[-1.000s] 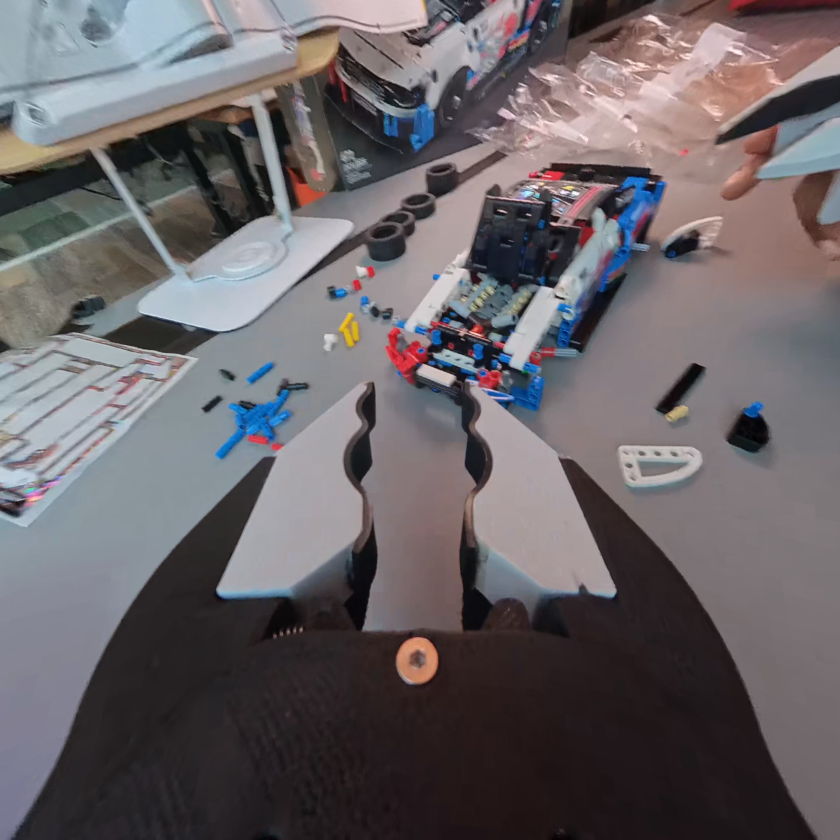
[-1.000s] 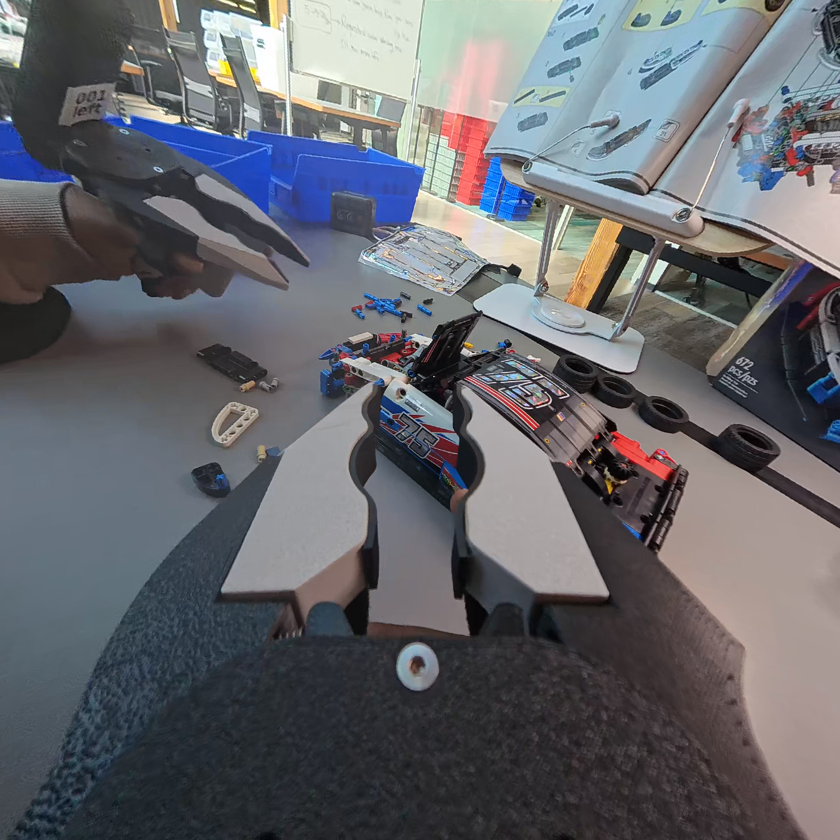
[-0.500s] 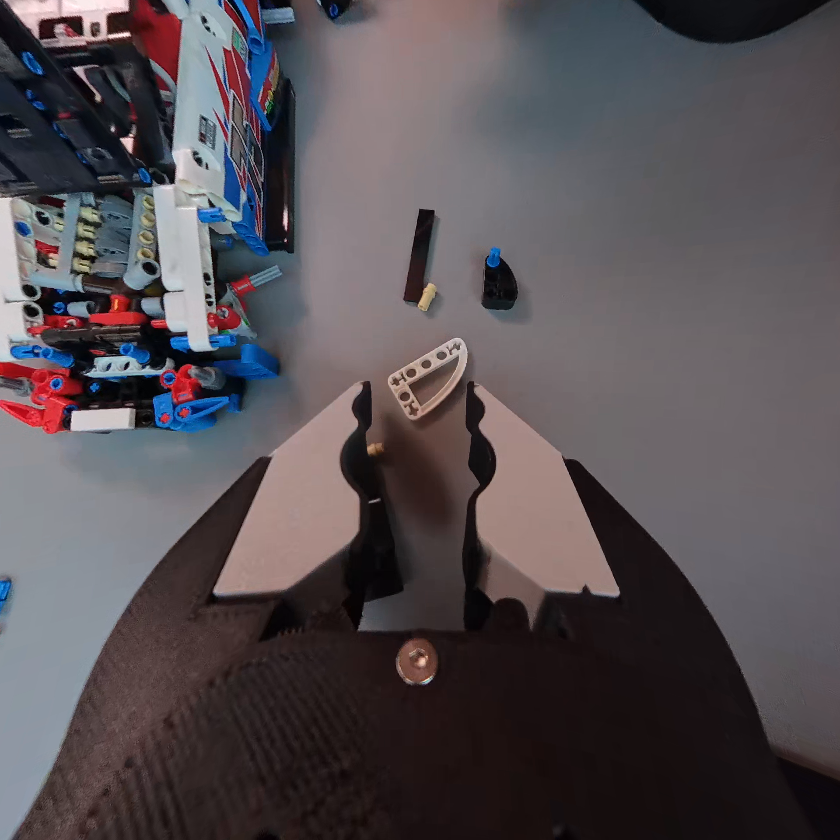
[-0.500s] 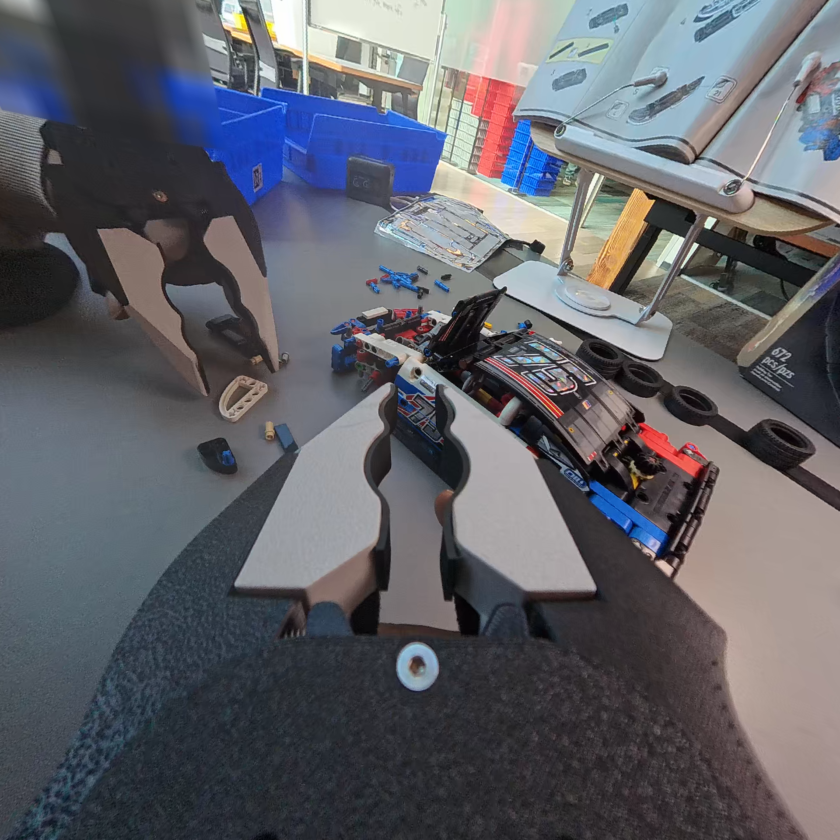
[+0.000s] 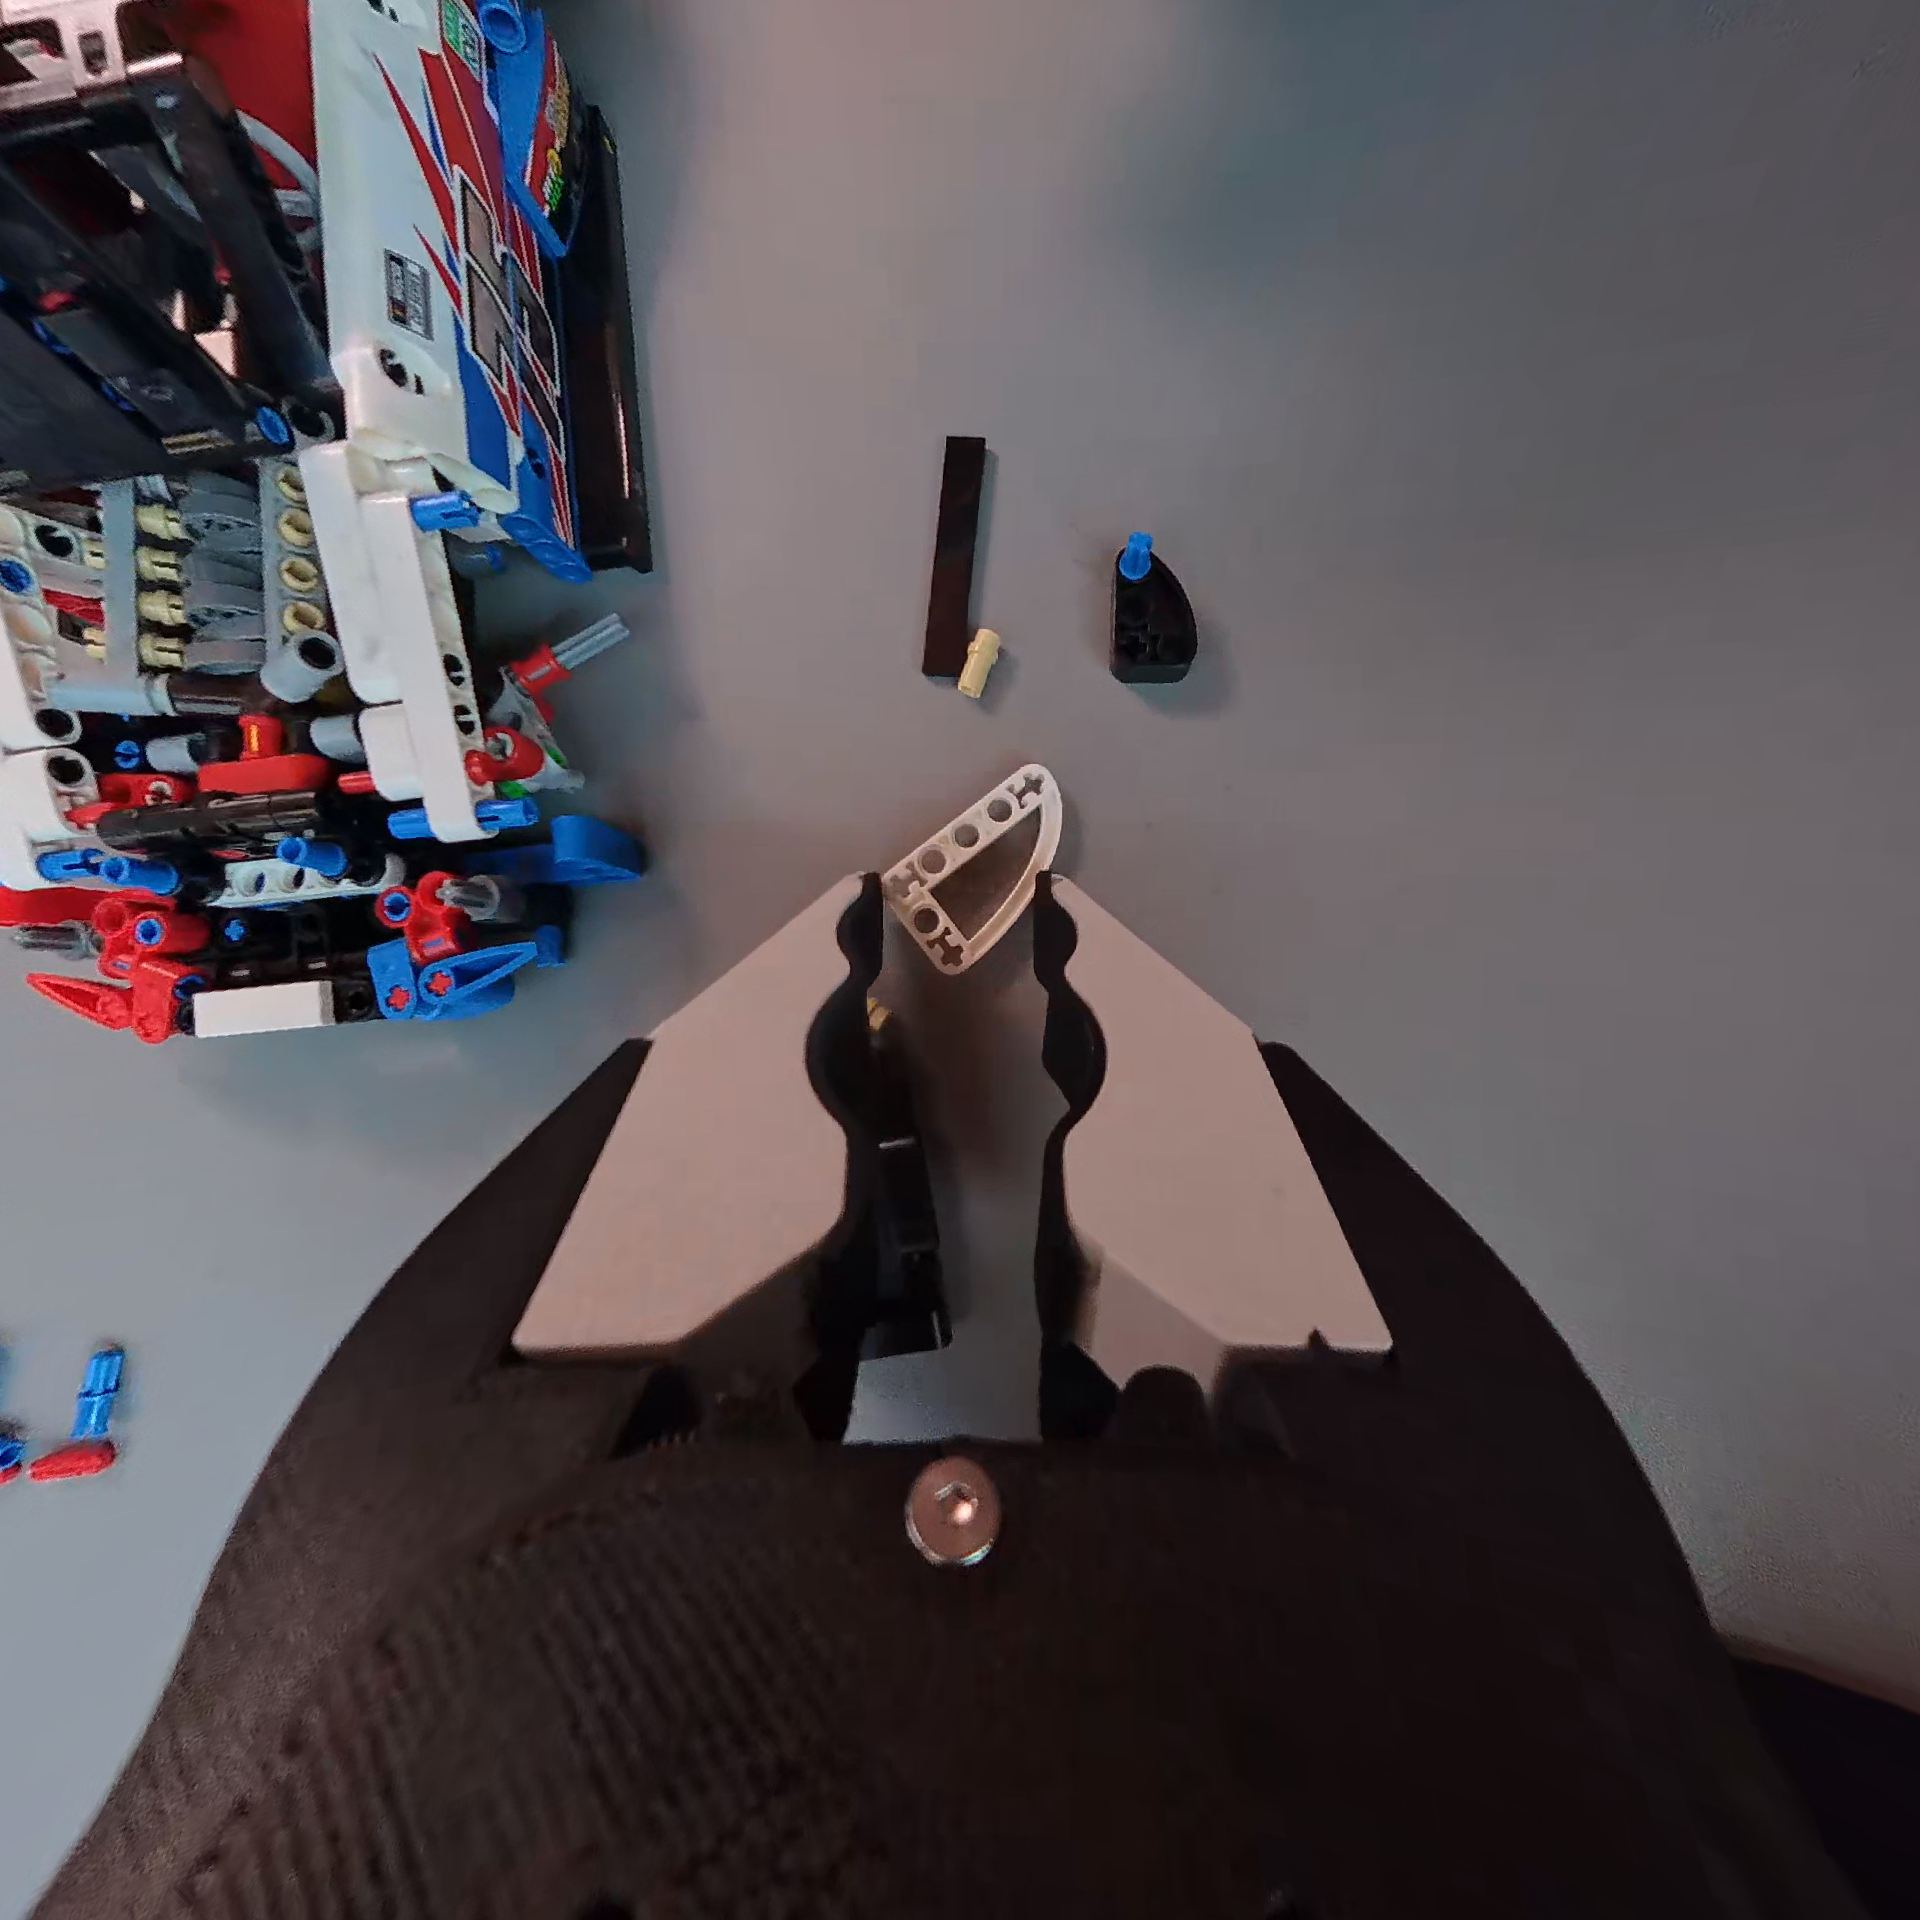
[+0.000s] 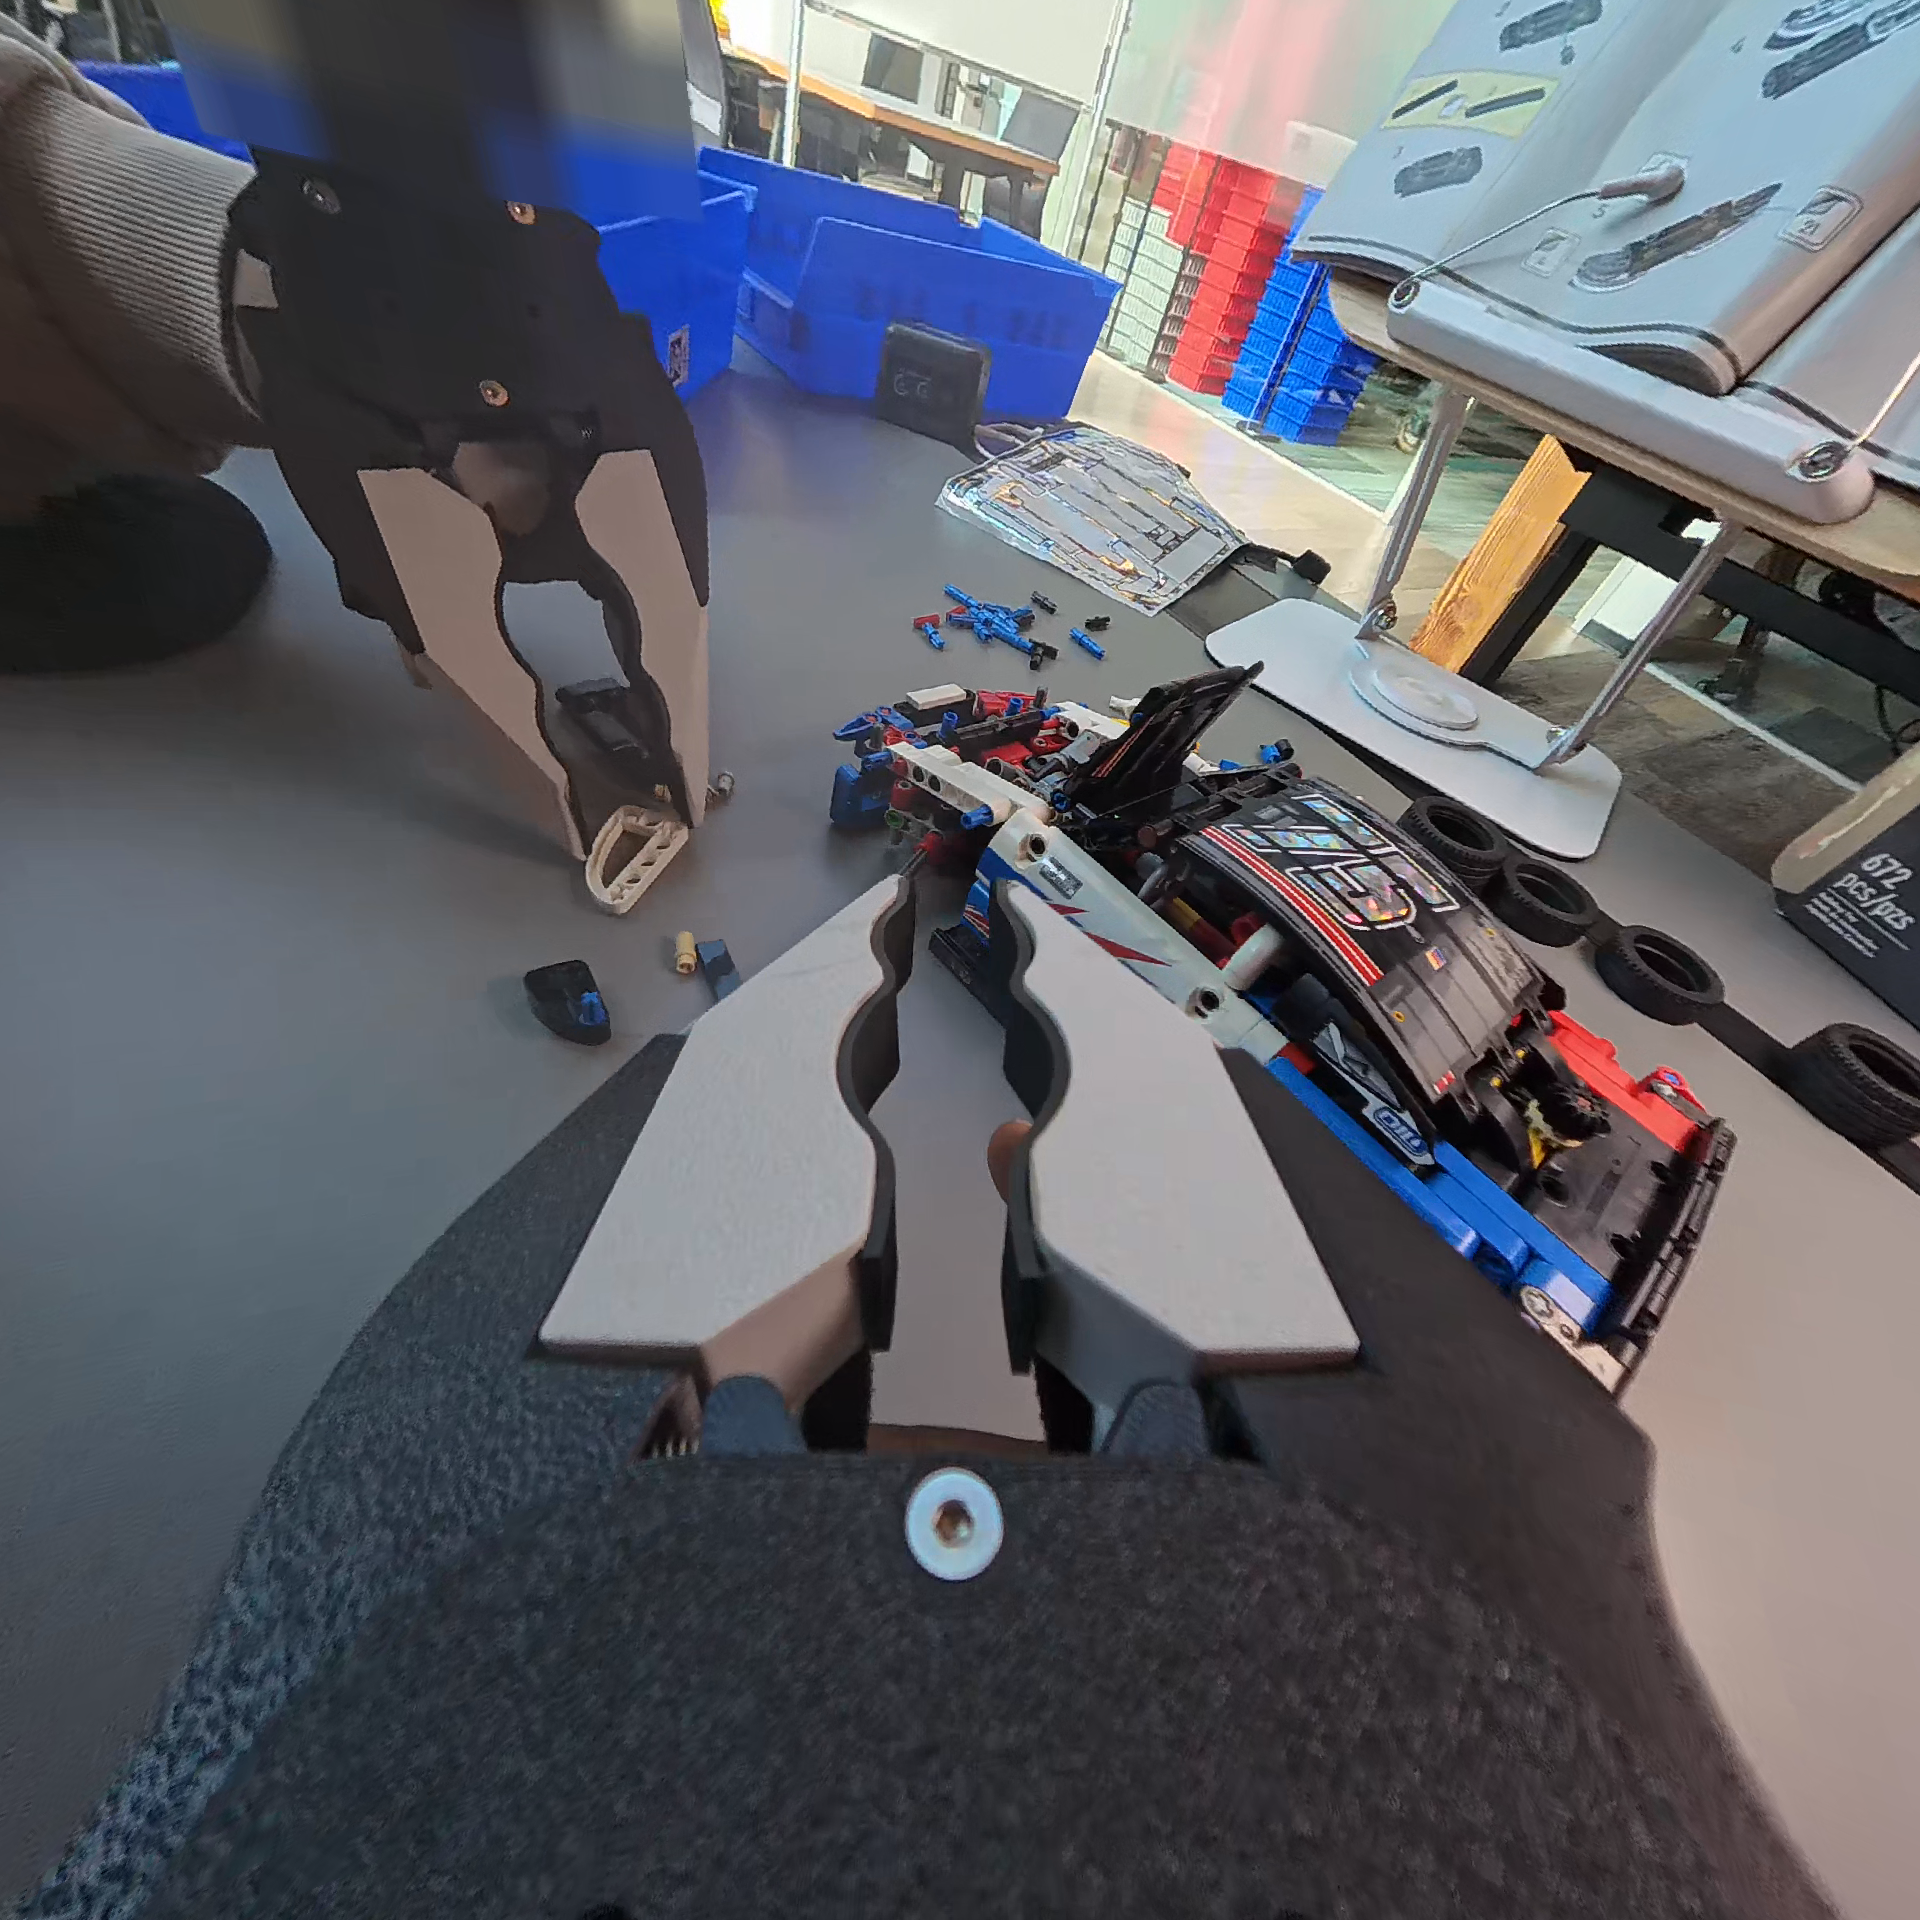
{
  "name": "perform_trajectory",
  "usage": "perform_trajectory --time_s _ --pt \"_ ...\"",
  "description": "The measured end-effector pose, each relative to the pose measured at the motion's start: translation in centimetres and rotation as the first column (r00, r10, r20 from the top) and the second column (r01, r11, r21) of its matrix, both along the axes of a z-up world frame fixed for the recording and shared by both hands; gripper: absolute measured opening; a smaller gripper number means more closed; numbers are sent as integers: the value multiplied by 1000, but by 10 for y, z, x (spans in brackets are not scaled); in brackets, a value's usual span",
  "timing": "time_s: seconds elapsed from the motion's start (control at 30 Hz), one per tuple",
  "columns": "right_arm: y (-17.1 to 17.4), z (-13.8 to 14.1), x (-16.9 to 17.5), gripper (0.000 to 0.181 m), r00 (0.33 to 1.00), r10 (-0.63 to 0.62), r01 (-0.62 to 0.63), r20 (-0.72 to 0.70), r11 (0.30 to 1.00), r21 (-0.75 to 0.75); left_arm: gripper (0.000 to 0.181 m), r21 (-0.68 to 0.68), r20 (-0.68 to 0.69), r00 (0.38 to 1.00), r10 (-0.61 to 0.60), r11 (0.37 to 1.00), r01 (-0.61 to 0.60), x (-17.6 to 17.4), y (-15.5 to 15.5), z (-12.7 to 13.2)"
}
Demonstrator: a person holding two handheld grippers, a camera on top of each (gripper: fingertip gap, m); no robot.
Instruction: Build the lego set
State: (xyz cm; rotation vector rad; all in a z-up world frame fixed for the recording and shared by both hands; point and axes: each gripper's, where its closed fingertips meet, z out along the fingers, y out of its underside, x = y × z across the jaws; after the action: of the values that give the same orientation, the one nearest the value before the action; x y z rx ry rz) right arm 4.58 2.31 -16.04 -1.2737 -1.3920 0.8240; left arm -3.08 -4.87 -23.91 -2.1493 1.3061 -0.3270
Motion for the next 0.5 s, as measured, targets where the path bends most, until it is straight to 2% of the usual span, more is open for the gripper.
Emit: perform_trajectory --time_s 0.03,0.2,0.37,0.5 --pt "-3 -2 -1 11 1000 13 -13 11 1000 -3 27 12 20 1000 12 1000 -12 0 1 3" --pt "-15 -7 -2 12 997 75 -74 36 997 -28 26 110 166 980 110 985 -129 -2 7 31" --pt "-27 -6 -5 16 990 143 -142 17 987 -82 26 163 388 901 194 948 -275 9 13 60" --pt "-47 1 -7 21 973 228 -229 -26 967 -107 26 223 423 889 173 932 -287 26 13 67"
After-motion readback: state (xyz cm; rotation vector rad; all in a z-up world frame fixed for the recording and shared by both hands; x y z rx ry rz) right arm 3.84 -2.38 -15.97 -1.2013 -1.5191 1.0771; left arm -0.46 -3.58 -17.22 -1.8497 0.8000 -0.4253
